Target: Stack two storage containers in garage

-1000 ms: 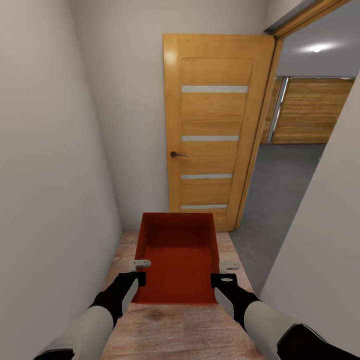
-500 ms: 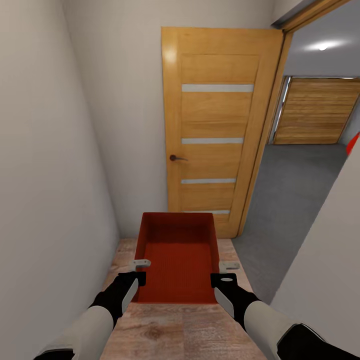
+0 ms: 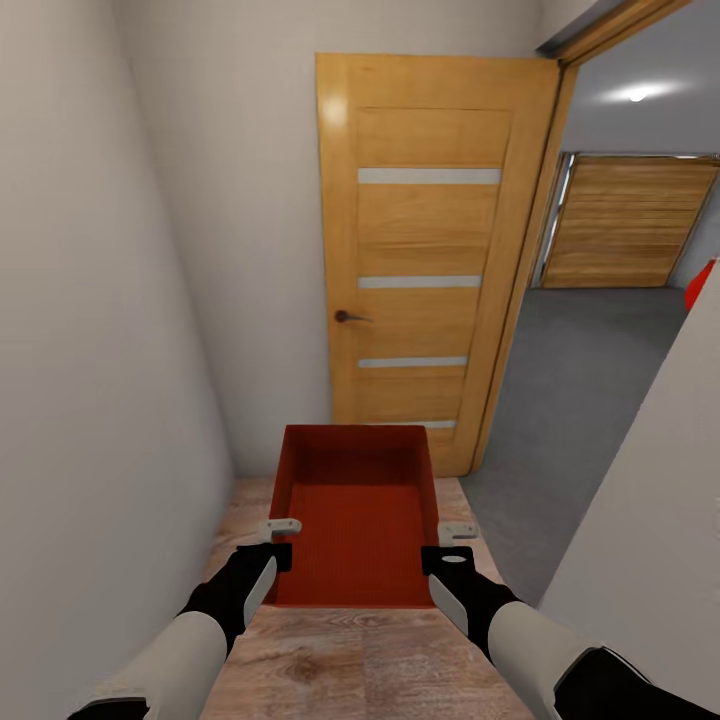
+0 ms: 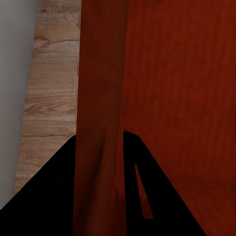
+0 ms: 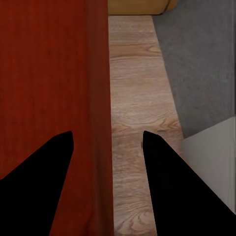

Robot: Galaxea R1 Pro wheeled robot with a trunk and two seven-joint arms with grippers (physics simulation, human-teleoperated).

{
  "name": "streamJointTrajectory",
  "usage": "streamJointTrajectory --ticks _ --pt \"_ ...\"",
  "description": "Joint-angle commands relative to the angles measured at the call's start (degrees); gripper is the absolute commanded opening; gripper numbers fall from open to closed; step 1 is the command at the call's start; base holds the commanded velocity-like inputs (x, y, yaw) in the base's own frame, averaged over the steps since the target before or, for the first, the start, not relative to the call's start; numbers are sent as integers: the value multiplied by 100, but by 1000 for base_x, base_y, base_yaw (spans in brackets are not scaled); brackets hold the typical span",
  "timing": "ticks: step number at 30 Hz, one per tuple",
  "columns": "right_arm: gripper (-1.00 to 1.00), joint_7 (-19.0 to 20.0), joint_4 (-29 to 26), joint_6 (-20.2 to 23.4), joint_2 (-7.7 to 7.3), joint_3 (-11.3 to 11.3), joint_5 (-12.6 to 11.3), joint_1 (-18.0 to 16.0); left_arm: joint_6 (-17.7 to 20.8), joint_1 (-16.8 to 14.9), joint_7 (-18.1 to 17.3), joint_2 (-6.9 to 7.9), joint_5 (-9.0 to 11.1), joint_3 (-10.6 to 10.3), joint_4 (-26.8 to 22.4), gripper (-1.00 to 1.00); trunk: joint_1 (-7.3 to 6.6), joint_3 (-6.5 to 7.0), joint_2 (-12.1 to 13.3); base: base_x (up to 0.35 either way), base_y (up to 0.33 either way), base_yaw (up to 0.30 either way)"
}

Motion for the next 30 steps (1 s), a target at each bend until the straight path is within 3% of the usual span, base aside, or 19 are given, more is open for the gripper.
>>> streamJointTrajectory --ticks 1,12,30 --pt "-100 -10 -177 39 -3 -133 47 -9 59 2 31 49 -163 57 -6 -100 4 -14 -14 0 0 -206" --pt "-100 -10 -177 39 -2 -133 47 -9 62 2 27 49 -159 60 -2 -100 4 -14 -14 36 31 -239" --pt "-100 -10 -176 39 -2 -133 47 -9 59 2 19 49 -158 47 -2 -100 4 -14 -14 188 247 -246"
